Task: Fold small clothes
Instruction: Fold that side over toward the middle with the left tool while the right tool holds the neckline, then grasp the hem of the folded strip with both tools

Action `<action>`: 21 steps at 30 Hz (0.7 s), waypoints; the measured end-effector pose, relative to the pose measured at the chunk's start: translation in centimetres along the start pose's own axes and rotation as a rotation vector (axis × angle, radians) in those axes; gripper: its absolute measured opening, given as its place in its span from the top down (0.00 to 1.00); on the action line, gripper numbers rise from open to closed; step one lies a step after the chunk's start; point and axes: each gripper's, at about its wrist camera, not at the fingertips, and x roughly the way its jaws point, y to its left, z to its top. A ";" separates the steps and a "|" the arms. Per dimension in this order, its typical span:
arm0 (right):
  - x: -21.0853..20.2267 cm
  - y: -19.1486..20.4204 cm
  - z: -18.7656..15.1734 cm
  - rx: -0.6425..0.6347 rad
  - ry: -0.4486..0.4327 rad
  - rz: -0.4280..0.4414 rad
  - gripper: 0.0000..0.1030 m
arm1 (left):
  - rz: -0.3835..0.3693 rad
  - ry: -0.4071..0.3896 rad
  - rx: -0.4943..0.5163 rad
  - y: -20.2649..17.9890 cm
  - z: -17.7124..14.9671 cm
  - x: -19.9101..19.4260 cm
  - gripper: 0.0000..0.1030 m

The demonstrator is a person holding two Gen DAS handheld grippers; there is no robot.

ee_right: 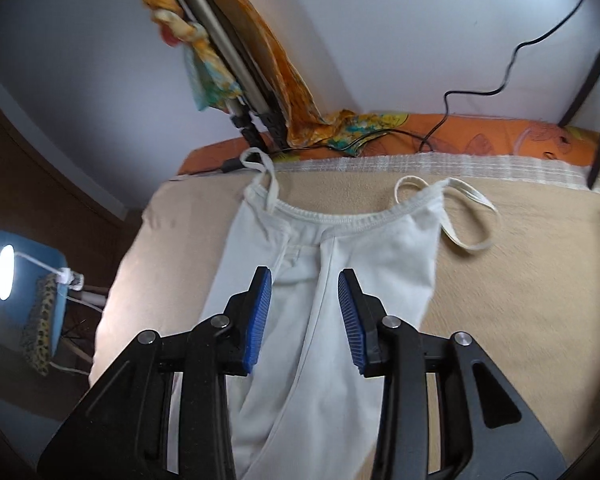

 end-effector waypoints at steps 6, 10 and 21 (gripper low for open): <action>-8.9 1.2 -5.2 -0.015 -0.054 -0.002 0.64 | 0.055 0.039 0.049 2.2 0.6 -2.6 0.67; -12.1 2.2 -10.6 -0.002 -0.041 -0.002 0.64 | 0.075 0.085 0.020 4.9 1.3 -3.3 0.67; -7.4 0.6 -24.2 0.177 0.186 0.062 0.64 | -0.005 0.217 -0.180 10.5 1.1 -0.8 0.67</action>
